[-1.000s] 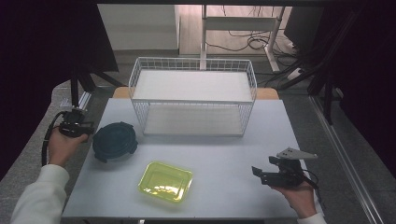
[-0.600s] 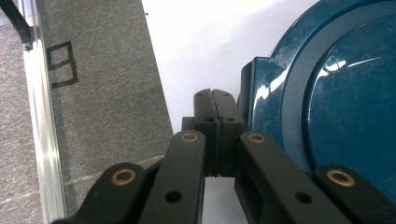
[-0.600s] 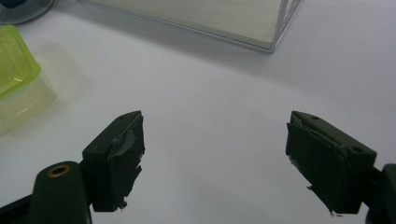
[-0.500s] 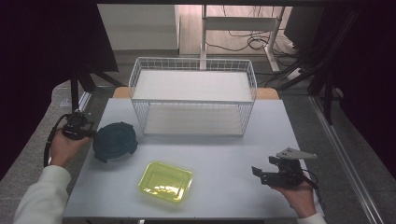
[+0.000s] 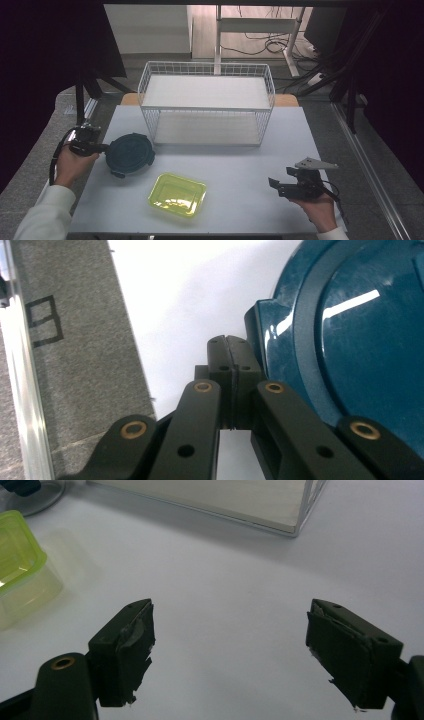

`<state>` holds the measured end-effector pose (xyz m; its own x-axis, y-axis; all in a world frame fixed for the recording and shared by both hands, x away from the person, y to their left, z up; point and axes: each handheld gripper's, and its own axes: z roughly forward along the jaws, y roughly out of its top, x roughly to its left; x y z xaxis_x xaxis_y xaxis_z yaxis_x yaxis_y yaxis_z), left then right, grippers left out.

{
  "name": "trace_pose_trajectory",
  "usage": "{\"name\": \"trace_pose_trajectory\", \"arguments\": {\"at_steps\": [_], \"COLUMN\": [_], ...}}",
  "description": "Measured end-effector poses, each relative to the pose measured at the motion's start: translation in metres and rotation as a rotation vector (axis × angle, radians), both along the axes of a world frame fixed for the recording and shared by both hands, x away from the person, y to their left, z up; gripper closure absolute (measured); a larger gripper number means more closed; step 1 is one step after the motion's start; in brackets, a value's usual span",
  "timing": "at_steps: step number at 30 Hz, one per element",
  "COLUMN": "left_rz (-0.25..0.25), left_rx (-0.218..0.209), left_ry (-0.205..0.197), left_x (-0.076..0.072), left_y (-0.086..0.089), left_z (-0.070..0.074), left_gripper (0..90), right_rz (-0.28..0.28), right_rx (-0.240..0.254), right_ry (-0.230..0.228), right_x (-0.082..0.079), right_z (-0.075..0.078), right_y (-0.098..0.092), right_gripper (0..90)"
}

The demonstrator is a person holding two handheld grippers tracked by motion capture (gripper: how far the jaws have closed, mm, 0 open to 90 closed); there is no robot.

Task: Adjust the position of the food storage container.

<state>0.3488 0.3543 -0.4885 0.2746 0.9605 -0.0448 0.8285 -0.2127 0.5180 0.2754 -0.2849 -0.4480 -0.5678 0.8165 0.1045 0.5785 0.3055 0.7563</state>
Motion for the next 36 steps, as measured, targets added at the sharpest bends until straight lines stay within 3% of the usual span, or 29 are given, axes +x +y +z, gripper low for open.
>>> {"name": "trace_pose_trajectory", "arguments": {"at_steps": [11,25,36], "left_rz": [-0.027,-0.055,-0.057], "left_rx": [-0.043,-0.057,-0.077], "left_ry": [-0.009,-0.015,-0.019], "left_x": [-0.014,-0.017,-0.021], "left_y": [-0.012,-0.029,-0.033], "left_z": [-0.001,-0.002,-0.003], "left_gripper": [90.0,90.0,90.0], "right_rz": [0.001,0.003,0.003], "right_rx": [0.009,0.012,0.012], "right_ry": [0.008,0.010,0.011], "right_x": [0.001,0.000,0.000], "right_z": [0.000,0.000,0.000], "right_y": [0.001,0.001,0.001], "right_gripper": [19.2,19.3,19.2]}}
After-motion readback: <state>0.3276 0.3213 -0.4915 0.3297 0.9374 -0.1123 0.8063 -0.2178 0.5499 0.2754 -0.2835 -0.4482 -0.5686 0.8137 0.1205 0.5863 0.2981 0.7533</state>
